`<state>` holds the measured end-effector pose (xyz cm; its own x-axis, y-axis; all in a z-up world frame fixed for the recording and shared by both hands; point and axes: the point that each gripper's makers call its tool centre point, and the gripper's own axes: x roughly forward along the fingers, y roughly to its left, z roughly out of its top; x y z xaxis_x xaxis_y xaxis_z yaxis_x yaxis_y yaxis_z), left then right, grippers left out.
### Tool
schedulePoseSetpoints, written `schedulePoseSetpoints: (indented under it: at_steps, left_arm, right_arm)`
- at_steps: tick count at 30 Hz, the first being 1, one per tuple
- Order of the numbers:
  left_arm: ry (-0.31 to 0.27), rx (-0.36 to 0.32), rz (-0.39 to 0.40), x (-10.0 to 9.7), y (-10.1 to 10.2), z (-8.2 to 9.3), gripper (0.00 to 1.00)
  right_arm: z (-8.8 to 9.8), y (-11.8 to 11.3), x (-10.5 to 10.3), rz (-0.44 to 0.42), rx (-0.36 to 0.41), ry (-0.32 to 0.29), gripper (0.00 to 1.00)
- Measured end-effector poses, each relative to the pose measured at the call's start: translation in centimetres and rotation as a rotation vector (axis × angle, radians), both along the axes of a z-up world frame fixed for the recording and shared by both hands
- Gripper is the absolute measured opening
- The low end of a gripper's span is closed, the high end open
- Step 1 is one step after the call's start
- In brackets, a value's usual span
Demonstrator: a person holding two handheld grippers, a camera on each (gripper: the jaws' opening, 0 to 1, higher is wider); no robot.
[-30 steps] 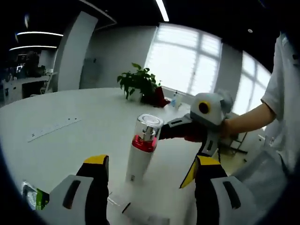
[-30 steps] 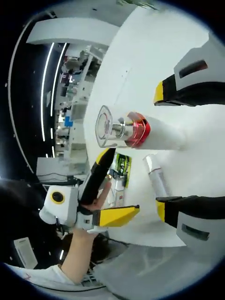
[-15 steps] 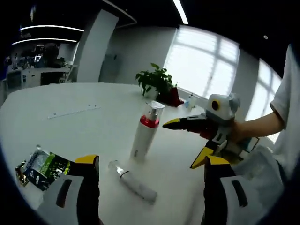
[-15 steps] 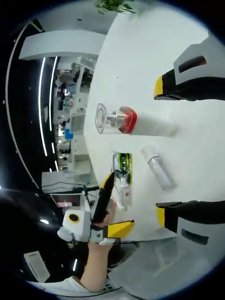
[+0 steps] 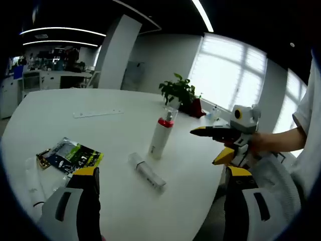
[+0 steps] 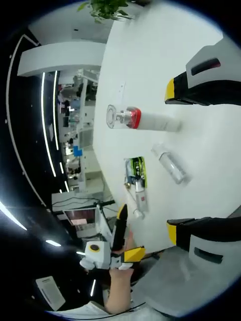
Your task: Arrange the skincare products in the storage area until every visible bottle or jar stands upright without overlapping.
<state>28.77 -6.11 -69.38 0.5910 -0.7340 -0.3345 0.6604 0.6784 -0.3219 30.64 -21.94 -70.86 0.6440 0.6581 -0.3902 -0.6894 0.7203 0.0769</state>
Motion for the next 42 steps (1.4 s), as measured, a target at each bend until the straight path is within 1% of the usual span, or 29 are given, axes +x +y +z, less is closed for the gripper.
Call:
schedulePoseSetpoints:
  at_steps: [1,6,9,10,14,18,21,23,25,28,30,32,34,38,42]
  left_arm:
    - [0.004,0.002,0.011,-0.7,0.2,0.0,0.99]
    - [0.027,0.023,0.053,-2.6,2.1,-0.4,0.99]
    - [0.031,0.022,0.061,-3.6,2.8,-0.1,0.99]
    - [0.031,0.017,0.068,-4.1,3.2,0.0,0.99]
    - [0.015,0.003,0.098,-5.3,4.4,1.0,0.99]
    - [-0.004,0.001,0.139,-5.9,6.2,1.6,0.99]
    - [-0.014,-0.008,0.169,-6.8,7.3,2.4,0.99]
    - [-0.014,-0.016,0.189,-7.2,7.8,2.7,0.99]
    - [-0.009,-0.024,0.204,-7.5,8.3,3.0,0.99]
    - [-0.029,-0.047,0.236,-7.4,8.8,4.0,0.99]
    - [-0.037,-0.053,0.245,-7.3,9.0,4.1,0.99]
    - [-0.038,-0.043,0.245,-7.3,8.9,3.9,0.99]
    - [-0.024,-0.035,0.238,-7.4,8.7,3.5,0.99]
    - [-0.026,-0.035,0.235,-7.4,8.6,3.6,0.99]
    - [-0.014,-0.039,0.246,-7.2,8.7,3.4,0.99]
  right_arm:
    - [0.0,0.0,-0.3,-0.004,0.0,0.002,0.93]
    - [0.3,0.2,-2.0,-0.01,-0.007,0.005,0.94]
    - [0.7,-0.2,-2.3,-0.01,-0.031,-0.001,0.94]
    - [1.3,-0.3,-2.4,-0.017,-0.028,-0.01,0.94]
    - [2.5,-0.3,-2.8,-0.028,-0.018,-0.028,0.95]
    - [3.2,-0.1,-3.7,-0.03,-0.02,-0.038,0.95]
    - [3.6,-0.2,-4.4,-0.048,-0.022,-0.035,0.96]
    - [4.0,-0.2,-4.9,-0.07,-0.002,-0.024,0.97]
    - [4.0,-0.3,-5.0,-0.075,0.003,-0.023,0.96]
    - [3.9,-0.4,-5.3,-0.088,-0.003,-0.008,0.93]
    - [3.7,-0.6,-5.2,-0.098,-0.013,-0.001,0.94]
    - [3.6,-0.4,-5.1,-0.101,-0.015,0.002,0.95]
    - [3.4,-0.5,-5.2,-0.105,-0.023,0.01,0.96]
    - [3.2,-0.4,-5.2,-0.101,-0.036,0.017,0.96]
    - [2.9,-0.2,-5.4,-0.094,-0.053,0.027,0.96]
